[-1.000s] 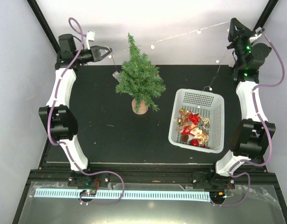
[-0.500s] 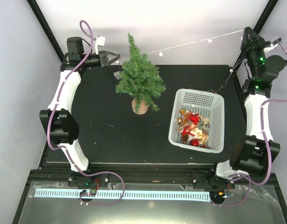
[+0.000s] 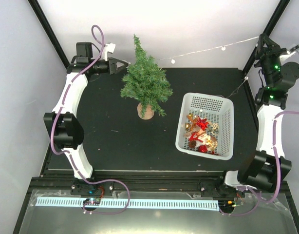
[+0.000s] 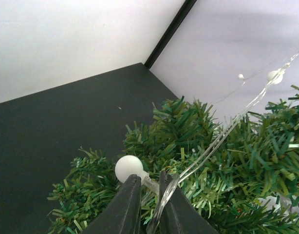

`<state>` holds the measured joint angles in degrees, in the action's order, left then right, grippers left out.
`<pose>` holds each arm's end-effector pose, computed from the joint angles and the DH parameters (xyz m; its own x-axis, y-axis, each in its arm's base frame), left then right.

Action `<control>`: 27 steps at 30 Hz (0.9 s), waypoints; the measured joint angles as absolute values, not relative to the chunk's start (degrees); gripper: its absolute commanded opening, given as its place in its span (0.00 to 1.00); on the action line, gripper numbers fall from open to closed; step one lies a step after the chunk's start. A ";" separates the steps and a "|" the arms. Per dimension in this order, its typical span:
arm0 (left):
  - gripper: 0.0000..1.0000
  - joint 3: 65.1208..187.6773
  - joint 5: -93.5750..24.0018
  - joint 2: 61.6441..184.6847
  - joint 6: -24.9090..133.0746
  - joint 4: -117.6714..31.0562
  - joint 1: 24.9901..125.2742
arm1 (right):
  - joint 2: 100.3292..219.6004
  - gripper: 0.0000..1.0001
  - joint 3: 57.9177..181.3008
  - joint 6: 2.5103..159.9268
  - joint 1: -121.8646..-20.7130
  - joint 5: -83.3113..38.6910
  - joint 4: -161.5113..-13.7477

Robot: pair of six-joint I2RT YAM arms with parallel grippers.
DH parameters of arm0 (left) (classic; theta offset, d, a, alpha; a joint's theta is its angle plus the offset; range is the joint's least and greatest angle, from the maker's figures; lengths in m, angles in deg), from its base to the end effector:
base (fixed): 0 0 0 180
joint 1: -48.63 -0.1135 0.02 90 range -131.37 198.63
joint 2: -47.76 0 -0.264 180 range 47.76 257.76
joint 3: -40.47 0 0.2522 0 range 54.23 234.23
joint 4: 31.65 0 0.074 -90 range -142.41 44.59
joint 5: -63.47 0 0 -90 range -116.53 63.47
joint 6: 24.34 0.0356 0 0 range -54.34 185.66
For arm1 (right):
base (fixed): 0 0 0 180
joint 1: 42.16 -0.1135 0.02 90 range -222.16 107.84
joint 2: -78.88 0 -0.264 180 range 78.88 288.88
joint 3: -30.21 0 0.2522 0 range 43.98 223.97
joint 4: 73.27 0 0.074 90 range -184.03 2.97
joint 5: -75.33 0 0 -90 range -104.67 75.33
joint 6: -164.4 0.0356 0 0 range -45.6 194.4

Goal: Decorate the small christmas tree

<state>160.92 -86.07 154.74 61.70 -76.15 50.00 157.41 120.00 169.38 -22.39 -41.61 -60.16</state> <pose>0.4204 -0.0407 0.3773 -0.5659 -0.0215 -0.8242 0.7132 0.4888 -0.5025 0.2983 -0.0901 0.4651 -0.1202 0.9869 -0.1072 -0.3793 0.0541 0.9237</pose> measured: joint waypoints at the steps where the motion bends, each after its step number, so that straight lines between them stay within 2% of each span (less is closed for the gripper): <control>1: 0.14 160.95 -85.88 154.89 61.98 -76.55 50.00 | 157.19 0.01 119.81 169.12 -22.33 -41.63 -60.51; 9: 0.22 161.03 -85.27 155.15 63.55 -78.82 50.00 | 154.26 0.01 116.00 166.76 -21.17 -41.63 -64.97; 18: 0.46 161.01 -83.08 155.11 63.95 -79.23 49.69 | 147.79 0.01 114.50 159.44 -21.17 -41.30 -75.29; 27: 0.60 161.01 -81.51 155.02 62.29 -78.56 48.18 | 140.64 0.01 112.25 148.84 -21.50 -39.84 -90.45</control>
